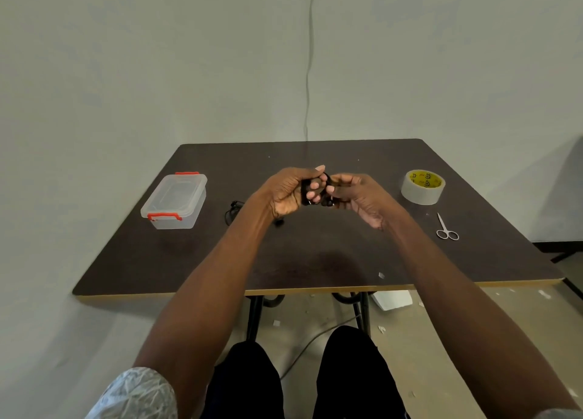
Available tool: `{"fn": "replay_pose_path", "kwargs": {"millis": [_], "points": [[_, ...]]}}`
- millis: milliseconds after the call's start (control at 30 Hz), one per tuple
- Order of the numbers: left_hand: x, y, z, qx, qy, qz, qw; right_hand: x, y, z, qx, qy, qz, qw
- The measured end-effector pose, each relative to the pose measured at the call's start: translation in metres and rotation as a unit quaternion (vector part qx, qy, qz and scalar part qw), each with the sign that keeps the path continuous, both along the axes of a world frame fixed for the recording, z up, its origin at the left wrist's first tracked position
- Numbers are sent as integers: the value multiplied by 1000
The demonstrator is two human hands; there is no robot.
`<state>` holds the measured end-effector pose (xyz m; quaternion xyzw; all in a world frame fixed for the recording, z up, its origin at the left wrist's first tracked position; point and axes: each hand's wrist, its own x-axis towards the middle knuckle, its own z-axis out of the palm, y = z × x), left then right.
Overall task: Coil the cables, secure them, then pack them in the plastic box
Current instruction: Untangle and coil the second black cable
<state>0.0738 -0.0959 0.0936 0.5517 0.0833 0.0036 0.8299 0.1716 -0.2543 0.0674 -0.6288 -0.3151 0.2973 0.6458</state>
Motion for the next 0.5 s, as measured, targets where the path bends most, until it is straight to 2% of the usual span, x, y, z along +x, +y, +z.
{"fn": "replay_pose_path", "kwargs": {"millis": [200,400,500], "points": [[13,-16,-11,-5,96,131,987,-6,8,-12,-69,-43,-79,994],[25,-26,-26,-57,148,163,974,-9,16,-31,-82,-4,-120,989],[27,-31,-32,-11,165,184,969,-11,18,-37,-112,-73,-165,977]]}}
